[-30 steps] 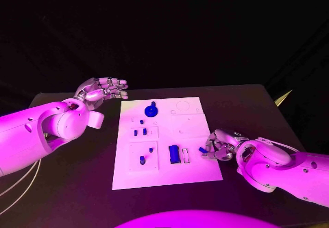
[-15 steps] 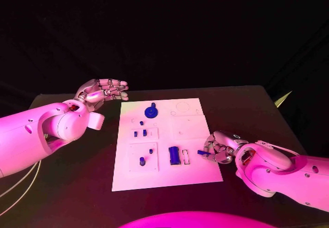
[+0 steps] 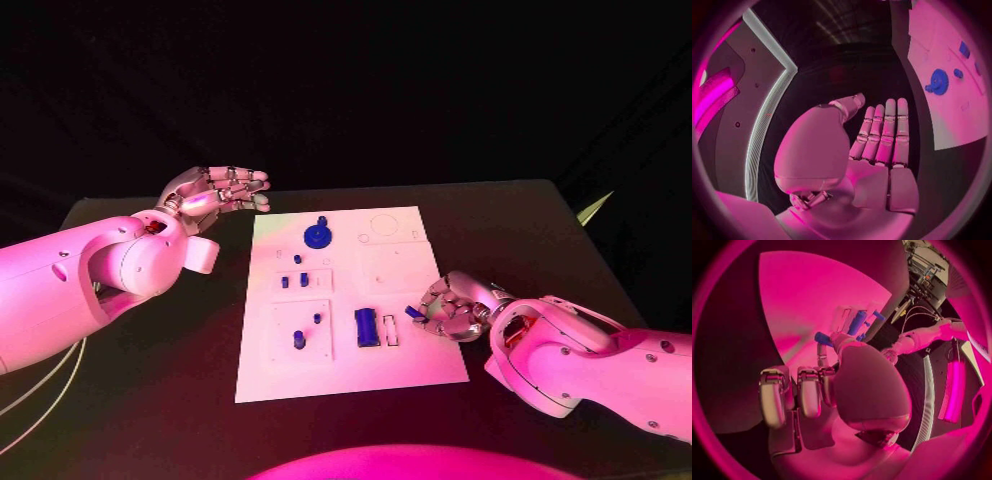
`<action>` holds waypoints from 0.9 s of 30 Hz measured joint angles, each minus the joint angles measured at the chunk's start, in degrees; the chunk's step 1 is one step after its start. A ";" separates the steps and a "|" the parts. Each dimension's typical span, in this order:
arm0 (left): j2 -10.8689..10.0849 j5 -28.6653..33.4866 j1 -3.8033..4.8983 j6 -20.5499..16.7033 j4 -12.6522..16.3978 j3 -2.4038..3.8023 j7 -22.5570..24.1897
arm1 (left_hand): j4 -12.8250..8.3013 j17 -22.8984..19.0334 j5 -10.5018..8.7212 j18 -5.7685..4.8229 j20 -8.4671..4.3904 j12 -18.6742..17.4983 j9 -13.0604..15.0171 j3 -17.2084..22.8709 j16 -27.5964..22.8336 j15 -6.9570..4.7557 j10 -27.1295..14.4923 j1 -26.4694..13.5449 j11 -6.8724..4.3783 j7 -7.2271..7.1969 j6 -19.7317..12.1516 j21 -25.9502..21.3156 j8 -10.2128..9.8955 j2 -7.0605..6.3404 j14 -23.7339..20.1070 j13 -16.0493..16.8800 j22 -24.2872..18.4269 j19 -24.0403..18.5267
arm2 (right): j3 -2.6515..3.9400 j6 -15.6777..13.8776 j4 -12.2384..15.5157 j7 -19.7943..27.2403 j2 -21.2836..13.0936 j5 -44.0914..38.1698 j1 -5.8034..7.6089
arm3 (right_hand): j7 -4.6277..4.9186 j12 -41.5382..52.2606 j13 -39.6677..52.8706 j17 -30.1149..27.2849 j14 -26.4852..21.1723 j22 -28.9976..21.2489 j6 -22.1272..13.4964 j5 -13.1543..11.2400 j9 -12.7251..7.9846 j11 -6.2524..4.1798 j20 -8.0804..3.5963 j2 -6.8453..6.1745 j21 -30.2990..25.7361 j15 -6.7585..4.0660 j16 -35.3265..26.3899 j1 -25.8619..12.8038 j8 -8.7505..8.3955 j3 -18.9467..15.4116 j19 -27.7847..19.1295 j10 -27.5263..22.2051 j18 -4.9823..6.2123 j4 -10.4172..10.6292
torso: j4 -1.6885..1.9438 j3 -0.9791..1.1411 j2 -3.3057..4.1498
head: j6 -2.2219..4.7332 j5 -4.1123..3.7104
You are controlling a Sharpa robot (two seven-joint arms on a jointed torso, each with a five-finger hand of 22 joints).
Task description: Assemble the parts on the task board
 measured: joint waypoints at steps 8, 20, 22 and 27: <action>0.00 0.00 0.00 0.00 0.02 -0.01 -0.13 | 0.00 0.05 0.00 0.00 0.00 0.00 0.00 0.00 0.00 0.00 0.00 0.00 0.00 0.00 0.00 -0.21 0.00 0.00 0.00 0.00 -0.06 0.00 | -0.02 -0.68 -0.01 0.00 1.43 4.65 0.06 | 0.20 0.23 0.00 0.00 0.00 0.00 -0.21 -0.02 0.09 0.00 0.00 -0.74 0.00 0.00 0.00 -2.13 0.60 3.58 0.00 0.00 0.00 -2.51 | -0.02 -0.02 0.01 | -0.24 0.00; -0.03 0.00 0.00 0.00 0.05 -0.01 -0.28 | 0.00 0.04 0.00 0.00 0.00 0.00 0.00 0.00 0.00 0.00 0.00 0.00 0.00 0.00 0.00 -0.21 0.24 0.00 0.00 -0.04 -0.11 0.00 | -0.05 0.49 -1.59 -0.53 4.01 6.96 -0.34 | -0.25 0.45 0.00 -0.01 0.00 -0.01 0.26 -1.10 3.20 0.00 0.01 -2.20 0.00 0.00 0.00 -8.38 0.86 5.84 0.00 0.00 0.00 -3.63 | -0.02 0.02 0.01 | -0.46 0.04; -0.03 0.00 0.00 0.01 0.06 -0.01 -0.30 | 0.00 0.04 0.00 0.00 0.00 0.00 0.00 0.00 0.00 0.00 0.00 0.00 0.00 0.00 0.00 -0.21 0.24 0.00 0.00 -0.05 -0.12 0.00 | -0.05 0.69 -1.85 -0.64 4.32 7.04 -0.38 | -0.34 0.46 0.00 -0.01 0.00 -0.01 0.34 -0.89 3.16 0.00 0.01 -2.26 0.00 0.00 0.00 -8.44 0.86 5.79 0.00 0.00 0.00 -3.55 | -0.02 0.02 0.01 | -0.51 0.03; -0.04 0.00 0.00 0.04 0.07 -0.01 -0.36 | 0.00 0.04 0.00 0.00 0.00 0.00 0.00 0.00 0.00 0.00 0.00 0.00 0.00 0.00 0.00 -0.21 0.24 0.00 0.00 -0.05 -0.12 0.00 | -0.05 1.08 -2.19 -0.85 5.01 7.11 -0.44 | -0.39 0.46 0.00 -0.01 0.00 -0.01 0.39 -0.88 3.15 0.00 0.01 -2.30 0.00 0.00 0.00 -9.33 0.87 5.63 0.00 0.00 0.00 -3.39 | -0.02 0.02 0.02 | -0.61 -0.01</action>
